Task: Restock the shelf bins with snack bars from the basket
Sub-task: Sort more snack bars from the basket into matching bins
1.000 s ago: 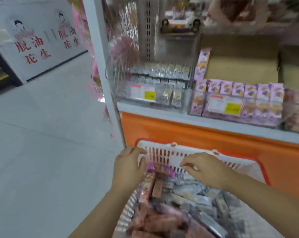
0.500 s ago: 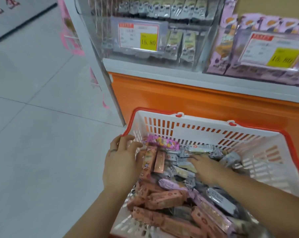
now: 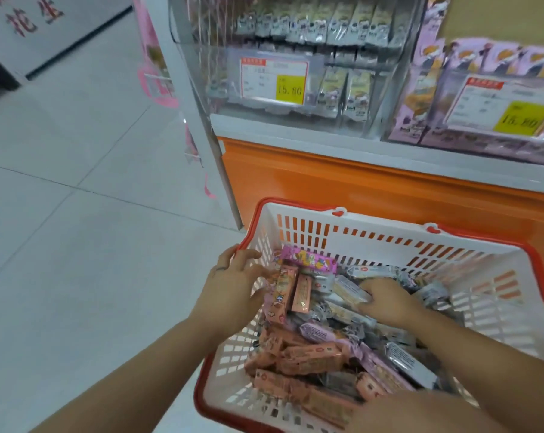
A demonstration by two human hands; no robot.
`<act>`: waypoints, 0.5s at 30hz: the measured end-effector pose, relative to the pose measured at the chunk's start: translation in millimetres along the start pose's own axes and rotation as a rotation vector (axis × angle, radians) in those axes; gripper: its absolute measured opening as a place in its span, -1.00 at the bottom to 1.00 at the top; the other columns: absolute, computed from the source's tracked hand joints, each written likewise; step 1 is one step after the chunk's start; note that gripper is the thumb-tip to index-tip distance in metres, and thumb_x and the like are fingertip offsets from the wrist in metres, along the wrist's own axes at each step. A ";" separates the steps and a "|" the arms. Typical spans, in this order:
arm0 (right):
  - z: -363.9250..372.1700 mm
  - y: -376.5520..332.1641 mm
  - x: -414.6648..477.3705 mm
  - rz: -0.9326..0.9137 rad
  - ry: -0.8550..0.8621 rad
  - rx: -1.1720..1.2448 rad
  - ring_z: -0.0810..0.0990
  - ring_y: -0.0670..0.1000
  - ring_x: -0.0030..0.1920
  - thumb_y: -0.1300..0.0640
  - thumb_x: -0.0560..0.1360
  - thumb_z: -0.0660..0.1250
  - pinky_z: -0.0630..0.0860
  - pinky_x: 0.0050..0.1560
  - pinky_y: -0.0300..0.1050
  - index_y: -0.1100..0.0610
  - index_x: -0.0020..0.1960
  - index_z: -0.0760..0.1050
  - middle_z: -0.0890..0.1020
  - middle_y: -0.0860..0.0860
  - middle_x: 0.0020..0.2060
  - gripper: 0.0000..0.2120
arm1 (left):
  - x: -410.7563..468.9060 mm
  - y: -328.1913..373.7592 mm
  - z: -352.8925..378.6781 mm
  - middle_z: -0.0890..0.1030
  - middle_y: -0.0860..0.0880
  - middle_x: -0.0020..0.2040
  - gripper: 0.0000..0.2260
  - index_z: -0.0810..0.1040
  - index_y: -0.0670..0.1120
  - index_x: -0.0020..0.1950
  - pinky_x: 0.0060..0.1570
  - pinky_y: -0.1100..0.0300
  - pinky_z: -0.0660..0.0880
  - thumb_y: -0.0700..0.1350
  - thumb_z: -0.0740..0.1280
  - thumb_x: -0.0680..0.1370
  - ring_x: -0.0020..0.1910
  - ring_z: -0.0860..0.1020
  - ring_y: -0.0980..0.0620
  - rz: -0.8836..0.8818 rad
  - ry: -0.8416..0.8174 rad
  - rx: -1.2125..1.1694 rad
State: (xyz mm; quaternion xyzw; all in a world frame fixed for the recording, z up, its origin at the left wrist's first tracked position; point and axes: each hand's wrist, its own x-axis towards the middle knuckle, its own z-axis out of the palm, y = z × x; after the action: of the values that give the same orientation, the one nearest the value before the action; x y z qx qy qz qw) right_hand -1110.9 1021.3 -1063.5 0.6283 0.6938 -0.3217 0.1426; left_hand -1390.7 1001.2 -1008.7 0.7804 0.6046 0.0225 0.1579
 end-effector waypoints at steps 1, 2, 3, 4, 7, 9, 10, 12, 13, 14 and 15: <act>-11.1 -7.3 -9.8 -0.059 0.053 0.109 0.53 0.05 -0.16 0.07 0.49 0.36 0.38 -0.21 -0.12 0.04 -0.22 0.43 0.49 -0.02 -0.26 -0.85 | 0.4 -4.4 -9.8 0.36 0.05 0.40 -0.73 0.52 0.10 0.25 0.37 -0.08 0.27 -0.01 0.27 0.56 0.47 0.15 -0.11 -0.001 -0.103 0.005; -23.7 -15.3 -19.9 -0.125 0.101 0.178 0.55 0.05 -0.04 0.08 0.49 0.36 0.43 -0.09 -0.11 0.05 -0.06 0.50 0.54 -0.02 -0.13 -0.93 | 0.5 -5.9 -22.6 0.36 0.07 0.40 -0.71 0.49 0.11 0.28 0.39 -0.05 0.24 0.01 0.26 0.57 0.46 0.17 -0.06 0.004 -0.173 0.008; -36.1 -21.9 -30.2 -0.178 0.142 0.220 0.52 0.01 0.08 0.09 0.49 0.37 0.43 0.08 -0.11 0.05 0.12 0.50 0.52 -0.05 0.01 -0.78 | 0.1 -3.0 -38.6 0.39 0.07 0.37 -0.71 0.47 0.11 0.30 0.38 -0.01 0.26 0.03 0.25 0.57 0.43 0.25 -0.03 0.010 -0.213 -0.010; -49.2 -28.4 -40.5 -0.238 0.184 0.251 0.47 -0.05 0.15 0.09 0.49 0.38 0.38 0.21 -0.13 0.04 0.25 0.46 0.47 -0.11 0.09 -0.67 | -0.3 3.5 -56.5 0.42 0.05 0.34 -0.69 0.46 0.10 0.32 0.36 0.04 0.29 0.04 0.25 0.58 0.37 0.34 -0.01 0.014 -0.233 -0.046; -91.3 -51.7 -77.9 -0.468 0.385 0.253 0.43 -0.17 0.14 0.18 0.47 0.39 0.33 0.17 -0.34 -0.06 0.22 0.46 0.44 -0.21 0.09 -0.64 | -8.0 40.2 -113.7 0.46 0.04 0.33 -0.62 0.40 0.02 0.39 0.27 0.22 0.33 0.08 0.21 0.60 0.26 0.45 0.06 -0.025 -0.267 -0.253; -114.5 -63.9 -101.2 -0.604 0.547 0.189 0.42 -0.19 0.04 0.28 0.42 0.41 0.32 0.03 -0.41 -0.02 0.13 0.50 0.45 -0.20 0.01 -0.65 | -15.5 69.2 -146.8 0.50 0.08 0.27 -0.56 0.38 0.04 0.40 0.24 0.18 0.40 0.19 0.17 0.58 0.18 0.53 0.10 -0.079 -0.282 -0.470; -123.7 -67.7 -110.8 -0.667 0.639 0.128 0.41 -0.17 0.02 0.32 0.39 0.42 0.32 0.00 -0.38 0.02 0.10 0.51 0.46 -0.17 -0.01 -0.65 | -20.0 83.8 -161.0 0.54 0.09 0.20 -0.56 0.39 0.05 0.37 0.19 0.13 0.46 0.22 0.17 0.56 0.10 0.58 0.10 -0.100 -0.298 -0.605; -139.6 -75.5 -129.4 -0.759 0.787 0.023 0.41 -0.10 0.03 0.35 0.34 0.45 0.34 0.02 -0.27 0.07 0.07 0.49 0.49 -0.06 -0.01 -0.63 | -29.8 110.5 -182.0 0.57 0.08 0.05 -0.64 0.45 0.04 0.27 0.09 0.11 0.56 0.18 0.22 0.55 -0.04 0.65 0.10 -0.110 -0.310 -0.841; -146.1 -77.1 -137.2 -0.787 0.836 0.004 0.40 -0.07 0.05 0.34 0.34 0.46 0.35 0.05 -0.26 0.07 0.07 0.45 0.48 -0.02 0.01 -0.62 | -33.7 121.5 -188.1 0.57 0.07 -0.02 -0.73 0.49 0.02 0.18 0.05 0.12 0.58 0.12 0.27 0.56 -0.09 0.66 0.10 -0.094 -0.282 -0.917; -152.2 -77.3 -144.3 -0.808 0.870 0.006 0.40 -0.06 0.07 0.34 0.35 0.46 0.32 0.09 -0.29 0.06 0.09 0.41 0.45 -0.02 0.04 -0.59 | -37.4 131.3 -192.0 0.58 0.05 -0.07 -0.83 0.52 0.02 0.10 0.02 0.13 0.59 0.05 0.30 0.56 -0.13 0.65 0.11 -0.077 -0.230 -0.965; -157.6 -75.5 -150.7 -0.812 0.890 0.024 0.38 -0.06 0.10 0.32 0.35 0.47 0.29 0.12 -0.32 0.04 0.12 0.38 0.42 -0.04 0.06 -0.55 | -41.1 139.6 -193.8 0.60 0.03 -0.08 -0.88 0.54 0.02 0.06 0.00 0.14 0.60 -0.01 0.33 0.55 -0.15 0.64 0.11 -0.068 -0.173 -1.002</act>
State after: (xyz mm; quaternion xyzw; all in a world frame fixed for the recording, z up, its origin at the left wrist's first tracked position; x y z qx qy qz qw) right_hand -1125.5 1002.1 -834.0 0.3892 0.8676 -0.0644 -0.3028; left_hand -1314.8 974.0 -780.2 0.5876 0.5293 0.2400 0.5630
